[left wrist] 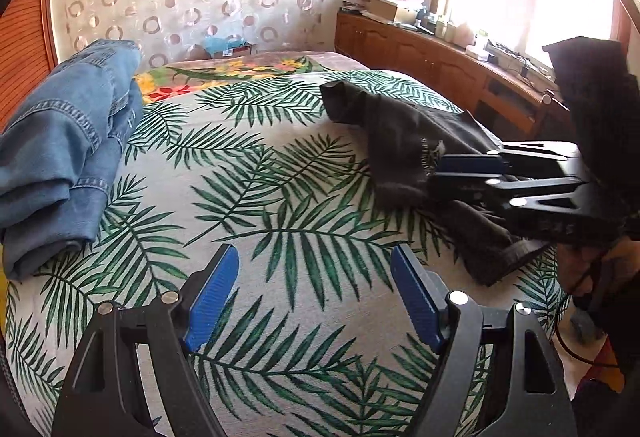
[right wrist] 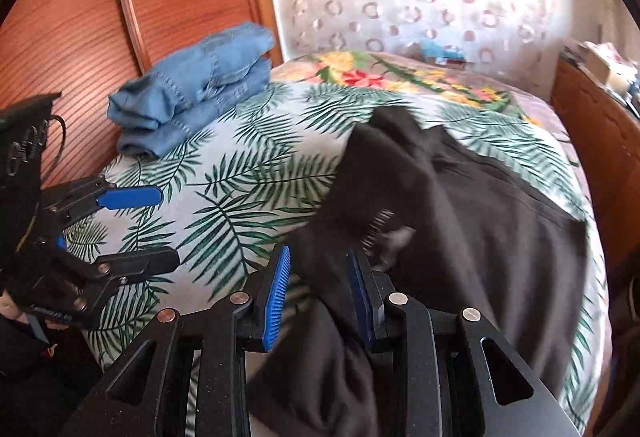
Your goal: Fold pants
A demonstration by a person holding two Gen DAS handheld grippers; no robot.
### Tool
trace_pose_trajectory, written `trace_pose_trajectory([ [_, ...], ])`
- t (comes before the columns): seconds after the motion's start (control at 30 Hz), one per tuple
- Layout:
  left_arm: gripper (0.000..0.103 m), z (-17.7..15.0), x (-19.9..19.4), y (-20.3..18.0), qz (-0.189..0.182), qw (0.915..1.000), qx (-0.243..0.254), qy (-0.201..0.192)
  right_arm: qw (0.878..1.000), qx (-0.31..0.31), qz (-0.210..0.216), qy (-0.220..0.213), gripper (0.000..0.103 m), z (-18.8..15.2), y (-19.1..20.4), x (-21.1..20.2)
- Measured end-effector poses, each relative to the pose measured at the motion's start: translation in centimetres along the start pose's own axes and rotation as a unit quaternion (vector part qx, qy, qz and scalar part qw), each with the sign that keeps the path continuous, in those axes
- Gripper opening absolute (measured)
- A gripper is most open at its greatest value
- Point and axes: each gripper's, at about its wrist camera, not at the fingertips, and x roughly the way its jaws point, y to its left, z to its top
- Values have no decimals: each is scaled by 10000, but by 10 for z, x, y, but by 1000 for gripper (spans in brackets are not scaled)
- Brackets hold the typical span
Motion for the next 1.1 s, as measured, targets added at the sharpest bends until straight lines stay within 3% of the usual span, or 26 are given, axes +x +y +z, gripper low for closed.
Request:
trace_pose_trajectory([
  [0.37,79,-4,-4,10,28,9999,-106,-22,9980,-374,-78,498,31,20,9,49],
  [0.57,79,-5,-4,13,37,9999,-154,-16,9970,-565,-158,503,31,18,17,54],
  [0.63,79,-5,-4,14,42,9999,-164,-11,9965,-628,-283,482,14,16,18,54],
  [0.73,79,-5,-4,13,36,9999,-139,-10,9964,-637,-274,482,5,17,18,53],
  [0.97,79,1,0,4,-43,10000,-22,4,9991,-304,-261,-145,5,32,-5,8],
  [1.1,79,8,3,-4,-94,9999,74,-10,9978,-171,-523,-380,5,40,-30,-14],
])
